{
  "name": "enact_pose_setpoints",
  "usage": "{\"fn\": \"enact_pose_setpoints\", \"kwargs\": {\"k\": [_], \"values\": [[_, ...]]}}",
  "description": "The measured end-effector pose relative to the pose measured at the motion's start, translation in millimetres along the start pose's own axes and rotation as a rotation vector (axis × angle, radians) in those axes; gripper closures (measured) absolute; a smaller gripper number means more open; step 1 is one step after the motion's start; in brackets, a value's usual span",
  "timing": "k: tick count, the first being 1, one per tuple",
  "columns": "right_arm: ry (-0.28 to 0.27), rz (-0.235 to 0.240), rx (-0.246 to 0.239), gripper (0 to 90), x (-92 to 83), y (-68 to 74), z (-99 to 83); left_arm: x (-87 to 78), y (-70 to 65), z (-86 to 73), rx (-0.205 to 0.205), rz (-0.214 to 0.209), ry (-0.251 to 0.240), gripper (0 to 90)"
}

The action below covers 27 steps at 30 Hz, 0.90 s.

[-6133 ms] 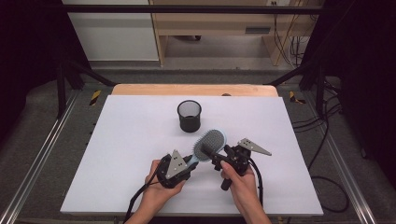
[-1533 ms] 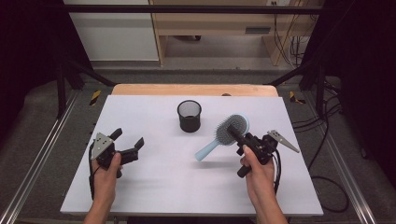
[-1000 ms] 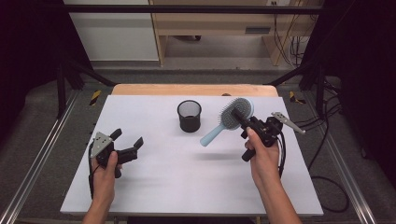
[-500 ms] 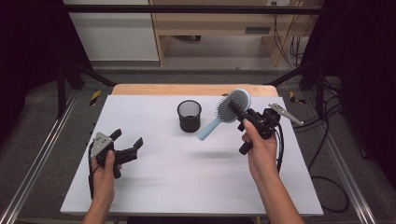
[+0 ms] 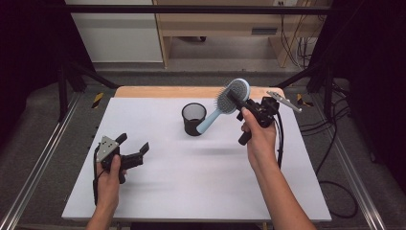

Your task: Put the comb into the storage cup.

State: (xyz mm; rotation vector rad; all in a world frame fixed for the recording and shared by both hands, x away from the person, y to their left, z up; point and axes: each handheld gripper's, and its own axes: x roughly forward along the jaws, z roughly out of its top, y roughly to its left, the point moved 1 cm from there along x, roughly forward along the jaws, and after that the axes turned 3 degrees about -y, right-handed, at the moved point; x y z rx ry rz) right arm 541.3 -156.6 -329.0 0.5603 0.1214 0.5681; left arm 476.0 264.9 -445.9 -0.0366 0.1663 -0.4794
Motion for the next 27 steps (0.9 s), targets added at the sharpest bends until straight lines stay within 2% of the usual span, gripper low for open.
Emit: {"fn": "enact_pose_setpoints", "kwargs": {"k": [8,15,22,27], "values": [[-0.021,-0.006,0.015,52.3,19.2,3.4,12.3,0.4,-0.5,-0.6,-0.006,-0.003,0.002,3.8],[-0.026,-0.020,0.022,52.2,42.1,3.4,15.6,0.5,0.7,-1.0,-0.014,-0.002,0.003,3.8],[-0.030,-0.021,0.005,52.2,60.9,7.4,17.6,1.0,-0.1,-1.4,-0.014,-0.005,0.005,3.8],[-0.033,-0.033,-0.001,52.1,66.3,4.3,21.4,1.1,0.6,-1.5,-0.016,-0.005,0.006,3.8]]}}
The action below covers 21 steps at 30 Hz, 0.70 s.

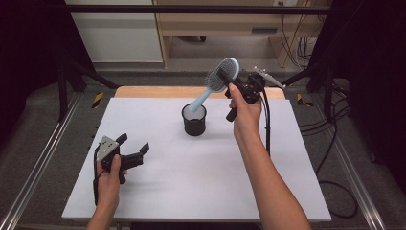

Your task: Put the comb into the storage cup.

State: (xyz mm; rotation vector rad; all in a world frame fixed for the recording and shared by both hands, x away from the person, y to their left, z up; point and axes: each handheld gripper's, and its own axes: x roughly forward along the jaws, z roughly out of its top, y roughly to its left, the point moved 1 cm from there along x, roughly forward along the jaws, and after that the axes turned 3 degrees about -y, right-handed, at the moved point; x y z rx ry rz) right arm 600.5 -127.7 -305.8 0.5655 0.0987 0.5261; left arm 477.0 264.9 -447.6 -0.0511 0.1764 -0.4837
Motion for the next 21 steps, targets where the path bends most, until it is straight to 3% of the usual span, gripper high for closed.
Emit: {"fn": "enact_pose_setpoints", "kwargs": {"k": [21], "values": [[0.005,-0.031,-0.015,52.0,3.4,-9.2,1.0,0.7,-0.6,-0.4,0.002,-0.001,0.005,3.8]]}}
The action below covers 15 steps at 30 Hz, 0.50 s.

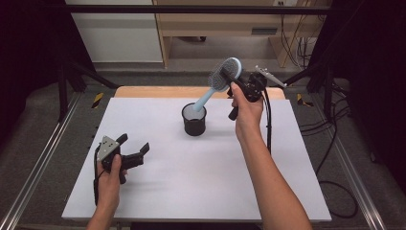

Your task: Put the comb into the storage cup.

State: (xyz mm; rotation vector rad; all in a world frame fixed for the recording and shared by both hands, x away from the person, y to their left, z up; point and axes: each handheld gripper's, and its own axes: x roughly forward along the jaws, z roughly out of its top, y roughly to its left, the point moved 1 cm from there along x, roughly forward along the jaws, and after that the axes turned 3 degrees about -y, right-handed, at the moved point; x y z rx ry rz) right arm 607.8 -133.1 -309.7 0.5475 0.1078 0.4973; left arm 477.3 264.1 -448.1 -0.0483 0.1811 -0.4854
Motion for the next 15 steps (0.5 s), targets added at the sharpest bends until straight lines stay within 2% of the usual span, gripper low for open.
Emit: {"fn": "enact_pose_setpoints", "kwargs": {"k": [9,15], "values": [[0.021,-0.006,-0.016,51.9,5.3,-0.5,-6.1,0.4,0.1,-0.4,-0.002,0.001,0.004,3.8],[0.043,-0.024,-0.025,51.9,12.8,-6.1,-13.2,0.7,-0.3,-0.4,0.003,-0.001,0.007,3.8]]}}
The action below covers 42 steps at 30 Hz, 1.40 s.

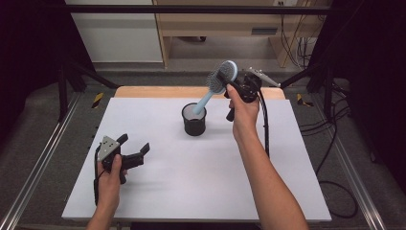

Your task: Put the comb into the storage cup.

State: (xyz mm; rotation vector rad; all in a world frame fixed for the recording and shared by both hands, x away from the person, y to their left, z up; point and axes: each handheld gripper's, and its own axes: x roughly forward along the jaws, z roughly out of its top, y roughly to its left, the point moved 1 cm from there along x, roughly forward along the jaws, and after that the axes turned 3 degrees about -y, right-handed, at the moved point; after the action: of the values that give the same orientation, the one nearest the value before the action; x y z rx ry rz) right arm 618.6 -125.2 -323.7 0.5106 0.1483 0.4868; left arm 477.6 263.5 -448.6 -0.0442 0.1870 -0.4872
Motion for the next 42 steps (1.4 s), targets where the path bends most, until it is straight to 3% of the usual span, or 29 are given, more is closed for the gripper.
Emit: {"fn": "enact_pose_setpoints", "kwargs": {"k": [12,16,42], "values": [[0.043,-0.022,-0.008,51.8,18.0,-5.7,-20.2,0.5,-0.3,-0.2,-0.001,-0.004,0.002,3.8],[0.053,-0.019,-0.021,51.7,21.9,-5.1,-25.8,1.0,-2.3,0.1,0.019,-0.006,0.007,3.8],[0.108,-0.023,-0.024,51.4,24.6,-8.5,-53.8,2.0,-2.6,-0.4,0.020,-0.014,0.014,3.8]]}}
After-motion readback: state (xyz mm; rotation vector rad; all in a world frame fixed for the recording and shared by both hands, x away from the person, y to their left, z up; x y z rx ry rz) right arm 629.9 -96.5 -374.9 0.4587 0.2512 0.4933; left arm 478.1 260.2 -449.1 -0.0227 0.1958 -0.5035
